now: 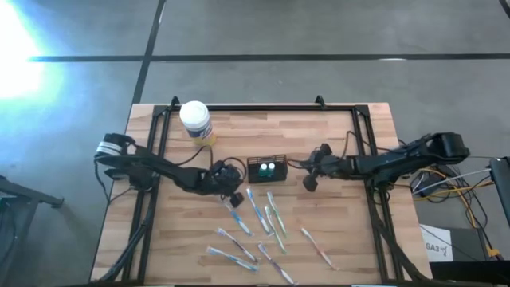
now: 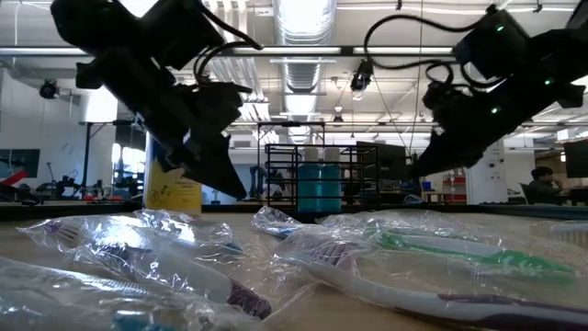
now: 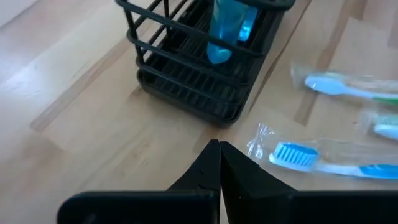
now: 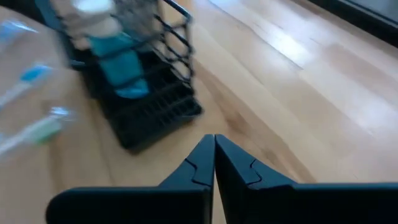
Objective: Pick & Place toothbrushing station
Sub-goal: Adjust the black mesh organizer
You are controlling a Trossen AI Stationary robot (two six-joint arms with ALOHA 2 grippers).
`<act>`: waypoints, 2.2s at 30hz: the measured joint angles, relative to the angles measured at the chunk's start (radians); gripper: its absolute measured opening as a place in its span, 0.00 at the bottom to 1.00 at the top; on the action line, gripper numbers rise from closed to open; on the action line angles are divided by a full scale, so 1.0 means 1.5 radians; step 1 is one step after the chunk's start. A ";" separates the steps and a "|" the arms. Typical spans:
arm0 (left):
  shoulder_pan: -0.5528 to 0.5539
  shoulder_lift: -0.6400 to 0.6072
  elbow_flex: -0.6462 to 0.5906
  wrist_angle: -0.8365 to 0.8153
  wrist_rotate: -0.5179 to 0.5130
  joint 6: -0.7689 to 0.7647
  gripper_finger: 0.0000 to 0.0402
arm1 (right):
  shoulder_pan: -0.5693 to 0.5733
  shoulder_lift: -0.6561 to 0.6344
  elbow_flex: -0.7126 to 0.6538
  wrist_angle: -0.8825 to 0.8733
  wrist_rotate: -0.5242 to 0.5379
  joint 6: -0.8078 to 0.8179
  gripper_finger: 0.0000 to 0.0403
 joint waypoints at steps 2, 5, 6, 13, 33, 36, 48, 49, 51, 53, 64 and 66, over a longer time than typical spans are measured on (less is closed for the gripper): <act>0.000 0.010 0.010 0.001 -0.001 -0.007 0.01 | 0.000 0.038 0.011 0.001 0.013 0.018 0.02; 0.003 0.020 0.013 0.000 0.000 -0.020 0.01 | 0.007 0.099 0.025 0.031 0.013 0.033 0.02; 0.004 0.023 0.013 0.000 0.000 -0.024 0.01 | 0.011 0.119 0.028 0.039 0.013 0.037 0.02; 0.014 0.044 0.012 0.001 0.005 -0.037 0.01 | 0.032 0.242 0.077 0.065 0.013 0.055 0.02; 0.049 0.083 0.022 0.014 -0.019 -0.025 0.01 | 0.077 0.326 0.152 0.059 -0.001 0.055 0.02; 0.052 0.092 0.032 0.011 -0.018 -0.015 0.01 | 0.081 0.327 0.156 0.059 -0.015 0.055 0.02; 0.053 0.098 0.035 0.011 -0.022 -0.009 0.01 | 0.084 0.327 0.151 0.064 -0.016 0.053 0.02; 0.053 0.098 0.034 0.012 -0.025 -0.009 0.01 | 0.084 0.327 0.151 0.064 -0.014 0.053 0.02; 0.053 0.098 0.034 0.012 -0.027 -0.009 0.01 | 0.084 0.325 0.150 0.063 -0.014 0.052 0.02; 0.053 0.096 0.034 0.011 -0.029 -0.001 0.01 | 0.084 0.321 0.150 0.058 -0.014 0.052 0.02; 0.050 0.061 0.031 -0.006 -0.041 0.036 0.02 | 0.084 0.225 0.120 -0.004 -0.007 0.024 0.02; 0.047 0.053 0.029 -0.016 -0.042 0.043 0.01 | 0.084 0.195 0.109 -0.011 0.000 0.017 0.02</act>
